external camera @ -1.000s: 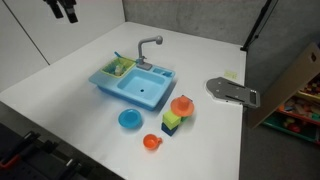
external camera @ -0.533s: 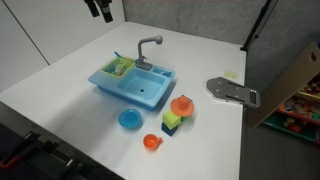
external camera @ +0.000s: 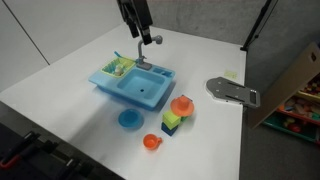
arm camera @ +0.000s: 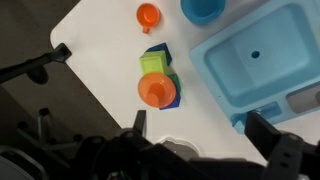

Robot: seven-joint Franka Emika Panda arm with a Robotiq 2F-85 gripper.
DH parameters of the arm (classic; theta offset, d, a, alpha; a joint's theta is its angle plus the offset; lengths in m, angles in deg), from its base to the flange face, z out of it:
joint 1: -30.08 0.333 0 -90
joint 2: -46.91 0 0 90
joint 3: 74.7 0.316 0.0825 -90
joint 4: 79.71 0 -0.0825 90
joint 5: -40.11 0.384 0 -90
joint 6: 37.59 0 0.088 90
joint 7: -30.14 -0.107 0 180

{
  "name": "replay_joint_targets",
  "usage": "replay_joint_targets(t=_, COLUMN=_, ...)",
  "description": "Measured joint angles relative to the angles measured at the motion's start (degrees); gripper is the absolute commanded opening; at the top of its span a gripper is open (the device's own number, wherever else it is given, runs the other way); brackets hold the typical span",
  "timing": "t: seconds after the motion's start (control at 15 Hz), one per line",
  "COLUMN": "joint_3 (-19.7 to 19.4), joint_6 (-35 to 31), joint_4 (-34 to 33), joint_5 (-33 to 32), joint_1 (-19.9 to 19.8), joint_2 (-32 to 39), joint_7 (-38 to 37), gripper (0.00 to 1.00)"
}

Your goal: Pick up the orange cup and put it in the sink

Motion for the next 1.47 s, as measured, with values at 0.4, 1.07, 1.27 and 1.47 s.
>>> replay_joint_targets(t=0.4, joint_3=-4.48, joint_6=-0.55, joint_4=-1.22, joint_5=-1.52, joint_1=-1.34, joint_2=4.99, joint_7=-2.46, gripper=1.00)
replay_joint_targets(t=1.07, joint_3=-5.04, joint_6=-0.59, joint_4=-2.24, joint_5=0.62, joint_1=-0.73, joint_2=6.09, joint_7=-3.06, gripper=1.00)
replay_joint_targets(t=1.27, joint_3=-4.85, joint_6=-0.71, joint_4=-2.66, joint_5=4.06, joint_1=-0.57, joint_2=7.09, joint_7=-2.52, gripper=1.00)
replay_joint_targets(t=1.47, joint_3=-4.91, joint_6=-0.80, joint_4=-4.08, joint_5=6.63, joint_1=-0.58, joint_2=9.24, joint_7=-2.22, gripper=1.00)
